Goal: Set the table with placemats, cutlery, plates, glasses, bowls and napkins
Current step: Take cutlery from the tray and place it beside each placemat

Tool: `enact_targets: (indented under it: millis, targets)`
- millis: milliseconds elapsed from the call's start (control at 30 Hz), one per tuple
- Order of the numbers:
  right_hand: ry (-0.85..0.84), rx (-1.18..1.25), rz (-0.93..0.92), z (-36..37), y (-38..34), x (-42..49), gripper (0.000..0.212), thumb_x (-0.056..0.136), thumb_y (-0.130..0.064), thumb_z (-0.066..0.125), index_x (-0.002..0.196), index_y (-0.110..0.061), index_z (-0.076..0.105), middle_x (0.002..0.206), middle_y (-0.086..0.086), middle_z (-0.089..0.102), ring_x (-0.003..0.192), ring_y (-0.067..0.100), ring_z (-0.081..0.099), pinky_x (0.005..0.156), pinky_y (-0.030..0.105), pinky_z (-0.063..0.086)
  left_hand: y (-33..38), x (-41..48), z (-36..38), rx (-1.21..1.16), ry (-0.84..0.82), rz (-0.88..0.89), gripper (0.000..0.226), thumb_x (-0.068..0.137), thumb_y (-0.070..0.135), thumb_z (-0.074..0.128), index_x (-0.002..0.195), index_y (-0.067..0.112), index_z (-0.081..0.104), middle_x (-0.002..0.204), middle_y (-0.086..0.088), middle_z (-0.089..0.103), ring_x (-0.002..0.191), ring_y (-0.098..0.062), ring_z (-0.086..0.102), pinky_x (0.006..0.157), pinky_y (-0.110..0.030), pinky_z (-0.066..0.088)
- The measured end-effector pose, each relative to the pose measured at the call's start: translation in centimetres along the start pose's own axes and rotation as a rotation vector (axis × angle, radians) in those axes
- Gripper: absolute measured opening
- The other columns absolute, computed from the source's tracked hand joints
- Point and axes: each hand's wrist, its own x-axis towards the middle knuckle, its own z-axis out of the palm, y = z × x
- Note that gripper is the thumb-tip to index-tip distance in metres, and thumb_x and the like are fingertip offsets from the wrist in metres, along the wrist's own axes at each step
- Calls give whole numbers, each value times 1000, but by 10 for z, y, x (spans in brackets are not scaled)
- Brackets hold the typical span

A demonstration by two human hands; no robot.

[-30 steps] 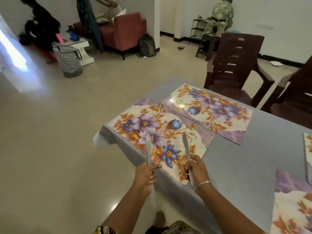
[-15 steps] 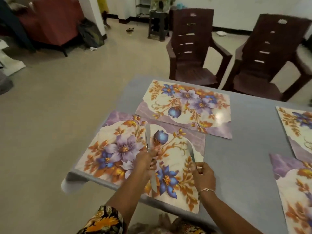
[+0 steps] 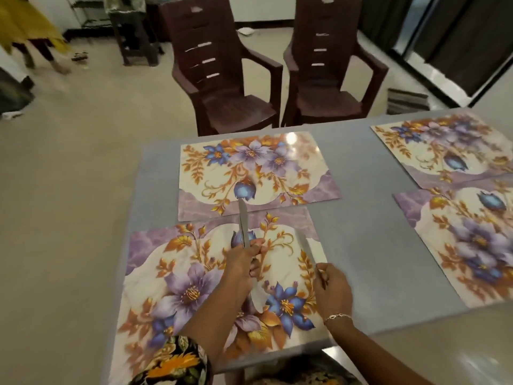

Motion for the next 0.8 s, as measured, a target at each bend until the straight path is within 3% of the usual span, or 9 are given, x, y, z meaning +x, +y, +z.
enact_targets:
  millis: [233, 433, 667, 800]
  targets:
    - [118, -121, 12, 5, -3, -11, 21, 92, -17, 52, 107, -6, 62, 98, 17, 59, 89, 31, 58, 71, 28, 40, 7, 3, -10, 38, -71, -54, 23, 98, -1, 38, 87, 4, 58, 50, 3, 57, 24, -3, 23, 29, -8, 19]
    - [148, -170, 29, 6, -4, -9, 23, 90, -10, 52, 110, -5, 62, 100, 21, 57, 92, 34, 56, 76, 33, 41, 10, 4, -12, 84, -104, -73, 23, 98, 1, 40, 86, 6, 59, 48, 4, 56, 25, -3, 22, 29, -8, 18]
    - [173, -203, 77, 13, -2, -11, 27, 92, -14, 52, 117, -9, 59, 107, 19, 53, 96, 29, 53, 73, 23, 33, 16, 1, -15, 130, -114, -55, 21, 97, 3, 42, 86, 5, 59, 71, -5, 54, 26, -2, 24, 29, -10, 19]
    - [219, -218, 86, 17, -4, -12, 28, 90, -14, 55, 117, -6, 61, 104, 22, 56, 95, 32, 55, 77, 29, 40, 18, 0, -22, 158, -110, -50, 26, 100, 5, 38, 86, 4, 60, 71, -5, 53, 26, -2, 24, 30, -9, 20]
